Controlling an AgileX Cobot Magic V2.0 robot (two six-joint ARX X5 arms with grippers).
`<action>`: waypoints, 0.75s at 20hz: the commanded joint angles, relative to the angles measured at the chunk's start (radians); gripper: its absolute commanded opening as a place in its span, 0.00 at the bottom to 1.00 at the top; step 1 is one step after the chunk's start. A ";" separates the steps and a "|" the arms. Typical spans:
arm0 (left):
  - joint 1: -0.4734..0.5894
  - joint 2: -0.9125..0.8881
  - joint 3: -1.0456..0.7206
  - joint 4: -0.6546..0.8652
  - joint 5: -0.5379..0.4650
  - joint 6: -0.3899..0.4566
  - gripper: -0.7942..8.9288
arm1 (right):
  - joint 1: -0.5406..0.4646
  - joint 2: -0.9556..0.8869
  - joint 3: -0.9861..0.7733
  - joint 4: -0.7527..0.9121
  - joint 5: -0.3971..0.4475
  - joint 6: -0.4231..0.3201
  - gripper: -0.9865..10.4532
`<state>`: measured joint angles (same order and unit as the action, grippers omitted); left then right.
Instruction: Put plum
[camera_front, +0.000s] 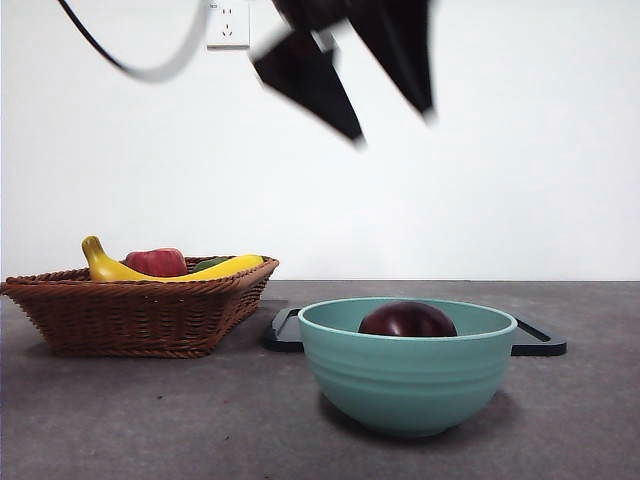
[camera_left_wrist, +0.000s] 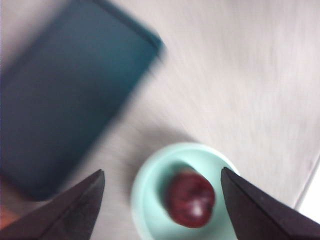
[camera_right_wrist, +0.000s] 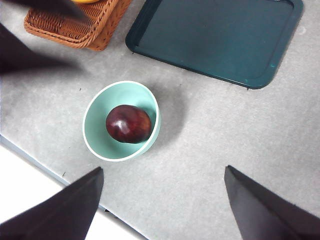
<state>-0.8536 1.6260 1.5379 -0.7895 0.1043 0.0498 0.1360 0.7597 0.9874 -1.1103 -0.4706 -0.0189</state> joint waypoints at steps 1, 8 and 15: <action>0.060 -0.109 0.027 -0.003 -0.001 -0.037 0.47 | 0.002 0.003 0.020 0.010 -0.001 0.007 0.42; 0.234 -0.426 -0.093 -0.039 0.034 -0.043 0.47 | 0.002 0.003 0.020 0.010 -0.001 0.007 0.42; 0.271 -0.682 -0.534 0.043 0.198 -0.074 0.47 | 0.002 0.004 0.020 0.010 -0.002 0.007 0.42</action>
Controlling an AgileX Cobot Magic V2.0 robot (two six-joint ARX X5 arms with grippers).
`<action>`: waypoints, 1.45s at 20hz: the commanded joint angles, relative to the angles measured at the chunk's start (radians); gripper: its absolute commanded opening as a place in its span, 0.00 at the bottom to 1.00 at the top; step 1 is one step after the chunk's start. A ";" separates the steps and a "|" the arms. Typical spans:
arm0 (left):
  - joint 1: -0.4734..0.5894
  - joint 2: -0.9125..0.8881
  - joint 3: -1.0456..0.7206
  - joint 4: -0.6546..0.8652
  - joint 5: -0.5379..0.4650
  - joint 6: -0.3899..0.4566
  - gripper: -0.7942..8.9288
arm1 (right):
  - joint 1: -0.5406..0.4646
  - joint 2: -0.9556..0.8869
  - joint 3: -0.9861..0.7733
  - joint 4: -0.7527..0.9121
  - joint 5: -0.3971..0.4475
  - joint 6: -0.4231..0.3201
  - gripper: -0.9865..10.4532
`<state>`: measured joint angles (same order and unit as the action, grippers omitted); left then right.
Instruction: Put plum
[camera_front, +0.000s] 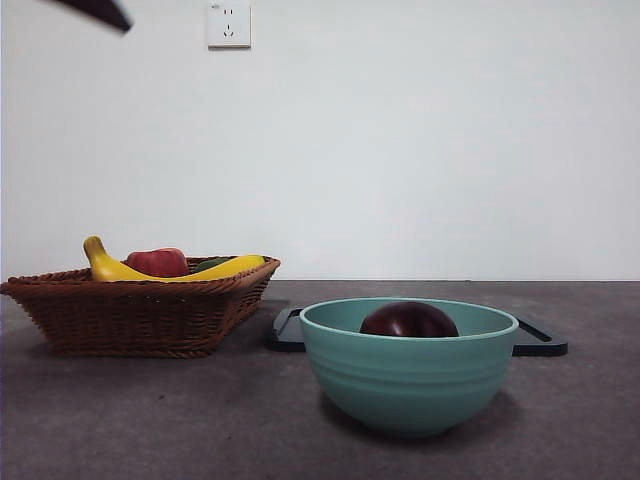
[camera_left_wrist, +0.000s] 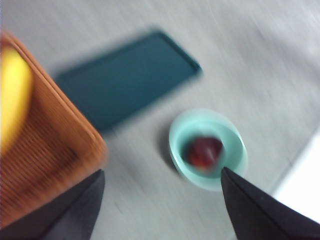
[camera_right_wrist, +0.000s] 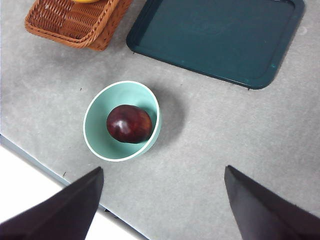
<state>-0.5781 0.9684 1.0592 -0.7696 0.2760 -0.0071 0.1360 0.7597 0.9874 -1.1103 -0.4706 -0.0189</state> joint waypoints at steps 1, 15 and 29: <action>-0.005 -0.048 -0.106 0.037 0.053 -0.033 0.47 | 0.002 0.004 0.020 0.010 -0.002 0.007 0.42; -0.005 -0.093 -0.213 0.045 0.167 -0.048 0.47 | 0.025 0.023 -0.004 0.012 -0.035 0.035 0.42; -0.005 -0.093 -0.213 0.056 0.167 -0.055 0.47 | 0.307 0.341 -0.248 0.496 0.121 0.241 0.37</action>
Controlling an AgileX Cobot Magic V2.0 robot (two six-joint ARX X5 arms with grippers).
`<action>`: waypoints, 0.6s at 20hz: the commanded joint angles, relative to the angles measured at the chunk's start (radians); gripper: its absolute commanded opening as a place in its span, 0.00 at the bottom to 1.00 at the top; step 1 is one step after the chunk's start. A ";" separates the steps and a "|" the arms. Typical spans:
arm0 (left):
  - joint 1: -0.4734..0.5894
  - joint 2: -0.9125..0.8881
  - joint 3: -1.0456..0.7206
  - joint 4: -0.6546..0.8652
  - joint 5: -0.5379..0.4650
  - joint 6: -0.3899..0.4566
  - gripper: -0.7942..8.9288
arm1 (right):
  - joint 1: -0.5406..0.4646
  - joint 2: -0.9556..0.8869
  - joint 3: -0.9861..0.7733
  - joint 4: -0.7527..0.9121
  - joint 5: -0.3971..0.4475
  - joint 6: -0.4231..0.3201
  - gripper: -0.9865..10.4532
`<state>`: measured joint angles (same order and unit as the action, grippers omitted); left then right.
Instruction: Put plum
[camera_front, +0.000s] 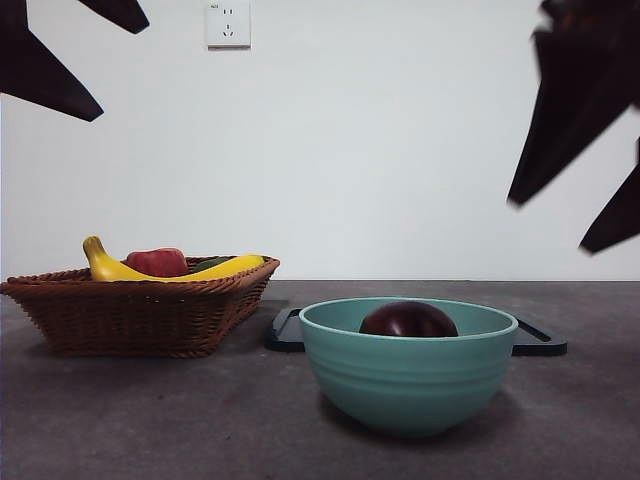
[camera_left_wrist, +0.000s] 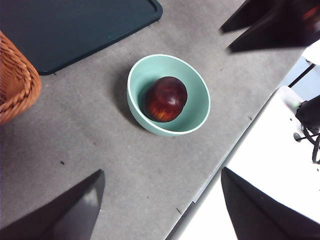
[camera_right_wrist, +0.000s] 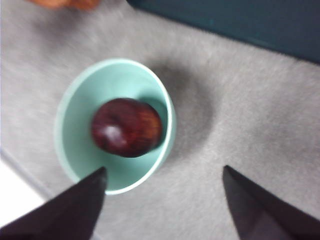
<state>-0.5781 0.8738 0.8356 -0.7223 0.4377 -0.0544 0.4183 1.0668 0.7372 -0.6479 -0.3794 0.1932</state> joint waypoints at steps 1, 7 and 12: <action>-0.005 0.002 0.010 0.009 0.005 -0.007 0.47 | 0.042 0.058 0.003 0.055 0.049 0.032 0.37; -0.005 0.002 0.010 0.009 0.005 -0.007 0.47 | 0.126 0.206 0.003 0.188 0.149 0.069 0.31; -0.005 0.002 0.010 0.009 0.005 -0.007 0.47 | 0.158 0.295 0.003 0.248 0.198 0.083 0.22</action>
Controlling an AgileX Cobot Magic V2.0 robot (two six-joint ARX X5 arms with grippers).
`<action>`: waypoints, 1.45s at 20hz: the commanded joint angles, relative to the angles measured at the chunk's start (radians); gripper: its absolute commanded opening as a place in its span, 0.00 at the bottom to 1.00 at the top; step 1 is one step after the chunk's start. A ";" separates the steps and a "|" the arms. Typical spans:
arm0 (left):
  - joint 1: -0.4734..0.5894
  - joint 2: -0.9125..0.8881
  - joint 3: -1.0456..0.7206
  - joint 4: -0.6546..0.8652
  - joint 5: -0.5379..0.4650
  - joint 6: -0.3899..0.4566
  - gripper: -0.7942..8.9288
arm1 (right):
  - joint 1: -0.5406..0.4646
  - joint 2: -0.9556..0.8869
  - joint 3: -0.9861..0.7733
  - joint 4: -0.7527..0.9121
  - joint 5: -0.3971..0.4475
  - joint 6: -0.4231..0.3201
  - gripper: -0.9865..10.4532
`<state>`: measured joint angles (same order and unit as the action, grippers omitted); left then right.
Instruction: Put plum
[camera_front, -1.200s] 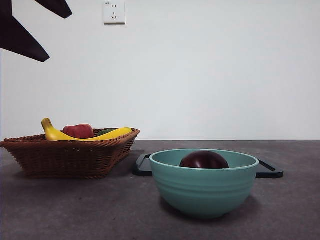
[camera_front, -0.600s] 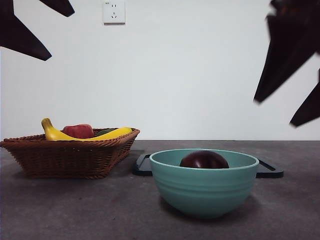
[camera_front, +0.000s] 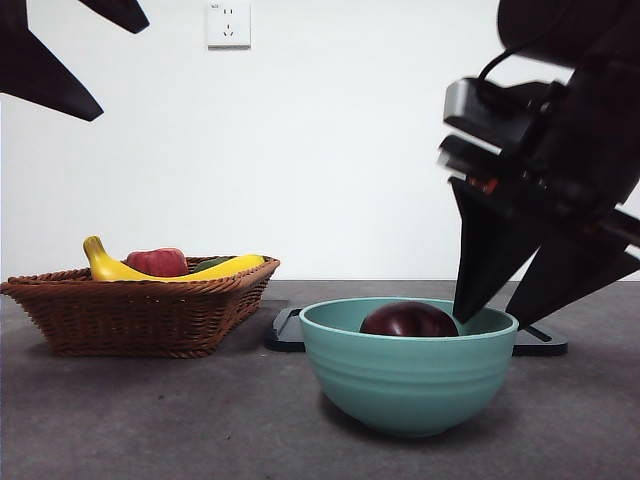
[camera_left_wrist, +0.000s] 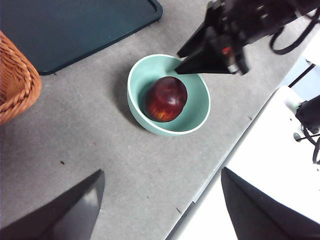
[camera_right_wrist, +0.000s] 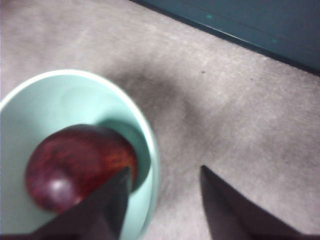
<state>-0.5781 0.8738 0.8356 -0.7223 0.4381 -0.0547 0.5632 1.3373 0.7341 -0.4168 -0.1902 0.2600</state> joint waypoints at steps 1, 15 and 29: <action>-0.005 0.002 0.010 0.009 0.005 -0.007 0.47 | 0.018 0.035 0.006 0.028 0.008 0.017 0.20; -0.005 0.002 0.010 0.008 0.004 -0.006 0.47 | 0.026 0.033 0.104 0.031 -0.013 0.049 0.09; -0.005 0.002 0.010 0.007 0.004 -0.006 0.47 | -0.212 0.290 0.496 -0.032 0.027 -0.036 0.09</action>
<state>-0.5781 0.8738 0.8356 -0.7223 0.4381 -0.0544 0.3454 1.6169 1.2152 -0.4568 -0.1608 0.2363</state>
